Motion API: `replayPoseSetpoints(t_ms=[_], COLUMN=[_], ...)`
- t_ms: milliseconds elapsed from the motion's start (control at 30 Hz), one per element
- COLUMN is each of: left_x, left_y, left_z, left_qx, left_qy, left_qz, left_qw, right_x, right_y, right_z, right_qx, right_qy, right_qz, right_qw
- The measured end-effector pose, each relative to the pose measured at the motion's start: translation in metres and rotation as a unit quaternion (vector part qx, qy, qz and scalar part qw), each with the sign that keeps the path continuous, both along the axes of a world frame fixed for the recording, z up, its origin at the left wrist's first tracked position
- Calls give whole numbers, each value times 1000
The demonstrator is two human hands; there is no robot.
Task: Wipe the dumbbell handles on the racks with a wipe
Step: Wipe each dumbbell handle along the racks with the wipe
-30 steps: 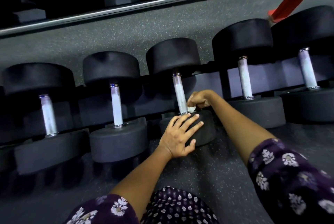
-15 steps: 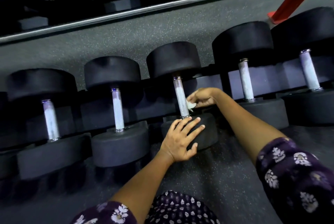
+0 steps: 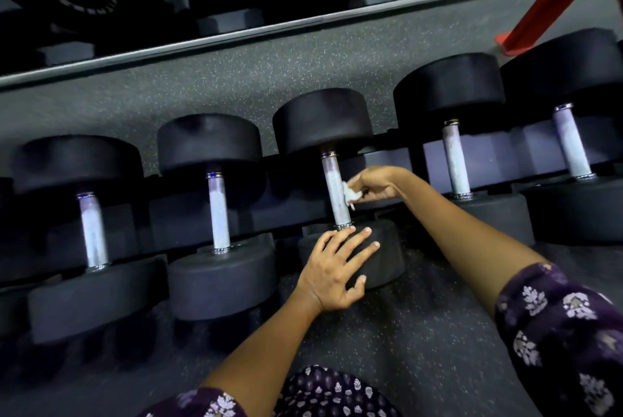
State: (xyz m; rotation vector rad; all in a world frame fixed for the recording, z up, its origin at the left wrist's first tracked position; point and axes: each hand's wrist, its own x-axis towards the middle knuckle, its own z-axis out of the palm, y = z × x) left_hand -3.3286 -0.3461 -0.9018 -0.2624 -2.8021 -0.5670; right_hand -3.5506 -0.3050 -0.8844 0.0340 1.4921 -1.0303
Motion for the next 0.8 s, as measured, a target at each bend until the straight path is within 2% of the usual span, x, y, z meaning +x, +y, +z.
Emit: replayPoseSetpoints(t_ms=[67, 100, 200, 233, 300, 333, 367, 433, 500, 600, 700, 767, 800], left_x=[1, 0, -1, 0, 0, 0, 1, 0, -2, -2, -2, 0, -1], left_y=[0, 0, 0, -1, -1, -1, -1, 0, 1, 0, 1, 1, 1], left_z=[1, 1, 1, 1, 0, -1, -1, -1, 0, 1, 1, 1, 1], left_qx=[3, 2, 3, 4, 6, 4, 2, 1, 0, -2, -1, 4, 6], left_qy=[-5, -7, -13, -13, -8, -6, -6, -9, -13, -21, -14, -13, -12], left_qz=[-1, 0, 1, 1, -1, -1, -2, -2, -1, -1, -3, -5, -7], left_qw=[1000, 1000, 1000, 1000, 1000, 1000, 1000, 1000, 1000, 1000, 1000, 1000, 1000], right_x=[0, -4, -13, -10, 7, 19, 30, 45, 39, 28, 37, 40, 35], right_y=[1, -4, -28, -34, -31, -25, -17, -6, -14, -32, -16, -4, -5], right_z=[6, 10, 19, 17, 5, -2, -8, -17, -16, -6, -14, -14, -10], right_qx=[23, 9, -50, -58, -52, -46, -41, -77, -133, -111, -93, -104, -98], right_qy=[15, 24, 58, 80, 178, 273, 390, 606, 723, 813, 848, 839, 836], right_qz=[47, 14, -214, -258, -256, -217, -157, -30, 62, 162, 339, 413, 427], right_qw=[999, 1000, 974, 961, 949, 936, 906, 791, 675, 547, 398, 338, 331])
